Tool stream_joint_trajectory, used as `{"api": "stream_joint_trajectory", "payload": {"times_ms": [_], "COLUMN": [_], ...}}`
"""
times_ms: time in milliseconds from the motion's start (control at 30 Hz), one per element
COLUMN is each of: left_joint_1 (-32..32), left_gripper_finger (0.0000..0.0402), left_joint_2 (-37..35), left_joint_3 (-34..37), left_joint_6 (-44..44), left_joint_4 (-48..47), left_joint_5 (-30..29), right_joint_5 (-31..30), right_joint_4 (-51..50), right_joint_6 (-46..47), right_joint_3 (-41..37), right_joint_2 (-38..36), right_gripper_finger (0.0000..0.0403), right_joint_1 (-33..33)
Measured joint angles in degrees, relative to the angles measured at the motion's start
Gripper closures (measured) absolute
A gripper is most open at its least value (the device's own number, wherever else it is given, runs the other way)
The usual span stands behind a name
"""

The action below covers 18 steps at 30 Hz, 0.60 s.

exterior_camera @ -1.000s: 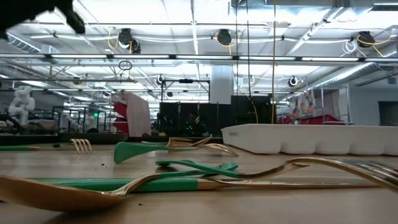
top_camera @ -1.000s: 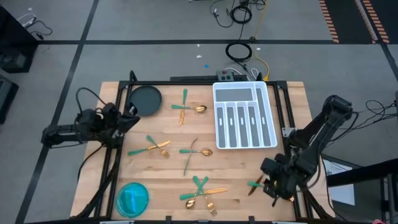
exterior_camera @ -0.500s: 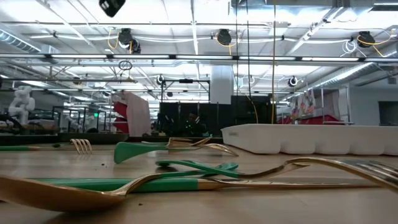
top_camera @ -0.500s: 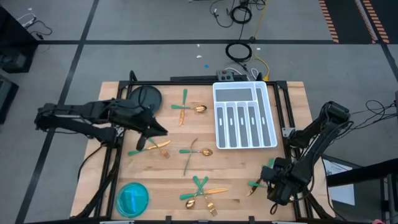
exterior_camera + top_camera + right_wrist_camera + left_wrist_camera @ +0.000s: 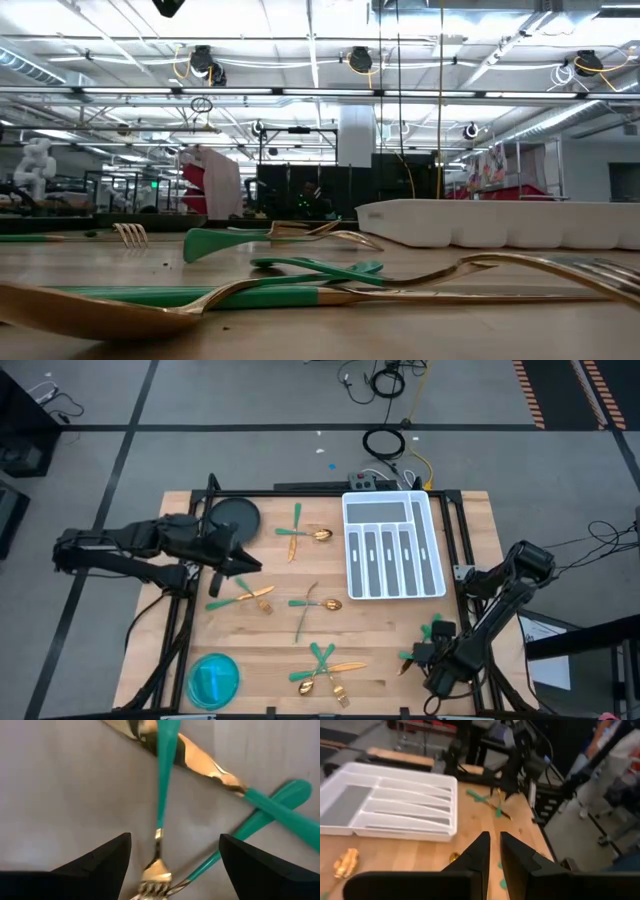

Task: Sort silverware
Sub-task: Put the bottom right green fork on the silverware tray

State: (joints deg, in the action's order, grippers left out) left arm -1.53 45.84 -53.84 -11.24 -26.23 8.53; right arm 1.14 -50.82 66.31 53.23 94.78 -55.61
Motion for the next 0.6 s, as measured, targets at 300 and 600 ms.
{"api": "stream_joint_trajectory", "payload": {"times_ms": [300, 600], "left_joint_1": [0.1, 0.1], "left_gripper_finger": [0.0352, 0.0352], "left_joint_2": [-1.0, -0.8], "left_joint_3": [0.0, 0.0], "left_joint_6": [-3.0, -6.5], "left_joint_4": [1.7, 1.8], "left_joint_5": [-2.0, -2.8], "right_joint_5": [-4.3, -2.7], "right_joint_4": [-2.0, 2.3], "right_joint_6": [0.0, 0.5], "right_joint_3": [0.0, 0.0], "right_joint_2": [1.7, 1.7], "right_gripper_finger": [0.0106, 0.0106], "right_joint_1": [0.5, 0.5]}}
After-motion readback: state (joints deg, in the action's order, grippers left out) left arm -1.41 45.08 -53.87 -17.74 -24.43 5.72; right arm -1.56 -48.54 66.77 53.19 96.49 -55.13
